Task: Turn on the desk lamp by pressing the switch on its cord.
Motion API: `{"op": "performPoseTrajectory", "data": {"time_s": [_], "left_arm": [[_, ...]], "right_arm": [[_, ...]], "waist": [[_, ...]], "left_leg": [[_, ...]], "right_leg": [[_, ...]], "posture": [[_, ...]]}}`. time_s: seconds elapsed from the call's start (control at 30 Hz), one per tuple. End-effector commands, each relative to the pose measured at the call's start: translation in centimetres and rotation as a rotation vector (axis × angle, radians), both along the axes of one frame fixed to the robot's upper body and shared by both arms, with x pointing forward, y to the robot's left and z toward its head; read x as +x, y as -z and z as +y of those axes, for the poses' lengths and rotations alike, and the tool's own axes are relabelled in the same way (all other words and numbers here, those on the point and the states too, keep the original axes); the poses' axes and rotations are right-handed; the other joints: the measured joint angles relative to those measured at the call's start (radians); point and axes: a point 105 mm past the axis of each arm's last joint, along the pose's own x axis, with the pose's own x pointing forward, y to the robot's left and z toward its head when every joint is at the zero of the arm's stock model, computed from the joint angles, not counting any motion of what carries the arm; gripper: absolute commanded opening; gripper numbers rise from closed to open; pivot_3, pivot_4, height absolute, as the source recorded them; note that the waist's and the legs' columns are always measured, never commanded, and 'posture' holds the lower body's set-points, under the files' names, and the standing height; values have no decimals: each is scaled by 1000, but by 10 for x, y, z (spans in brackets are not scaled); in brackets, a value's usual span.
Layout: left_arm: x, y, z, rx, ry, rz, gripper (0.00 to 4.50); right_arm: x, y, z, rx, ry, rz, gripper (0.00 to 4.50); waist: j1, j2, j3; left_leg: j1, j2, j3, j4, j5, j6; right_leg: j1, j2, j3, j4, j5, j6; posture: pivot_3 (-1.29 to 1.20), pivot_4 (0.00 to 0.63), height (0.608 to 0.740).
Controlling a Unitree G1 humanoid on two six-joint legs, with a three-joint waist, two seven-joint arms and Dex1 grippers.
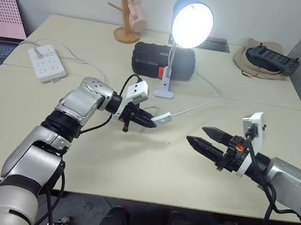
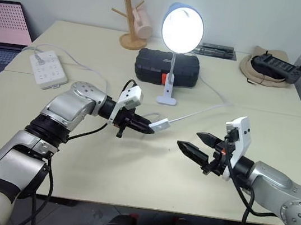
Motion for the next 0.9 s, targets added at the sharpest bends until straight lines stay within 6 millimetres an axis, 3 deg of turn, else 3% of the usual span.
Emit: {"op": "performPoseTrajectory", "data": {"time_s": [0.03,0.3,0.33,0.37,0.77,0.9], "left_arm": [[23,17,10,232,73,-240,381],[37,26,8,280,73,-288,381],[37,26,7,275,78,-286,1080],[37,25,7,271,83,-285,1139],[33,-2,22,219,105,-254,3627],[31,-49,51,84,12,-274,4407]], "right_arm": [[-9,11,9,-180,-26,-95,4419],[-10,26,-2,-243,23,-100,4419],[-10,27,-3,-246,28,-99,4500],[-10,28,-4,-250,31,-98,4500],[-4,34,-11,-255,50,-87,4500],[-1,28,-27,-320,-8,-89,4500]], "waist": [[3,0,0],[6,-2,0],[5,-2,0],[5,-2,0],[1,-2,0],[-2,-2,1]], "left_leg": [[0,-2,1,0,0,0],[0,-1,0,2,0,1],[1,-1,0,2,0,1],[1,-1,0,1,0,1],[0,-1,0,1,0,1],[0,-1,0,1,0,1]], "right_leg": [[0,0,0,0,0,0],[2,0,-1,0,1,2],[2,1,-1,0,1,2],[2,1,-1,1,1,2],[1,1,-1,1,1,2],[1,1,-1,1,1,2]], "posture": [[0,150,740],[0,150,740],[0,150,740],[0,150,740],[0,150,740],[0,150,740]]}}
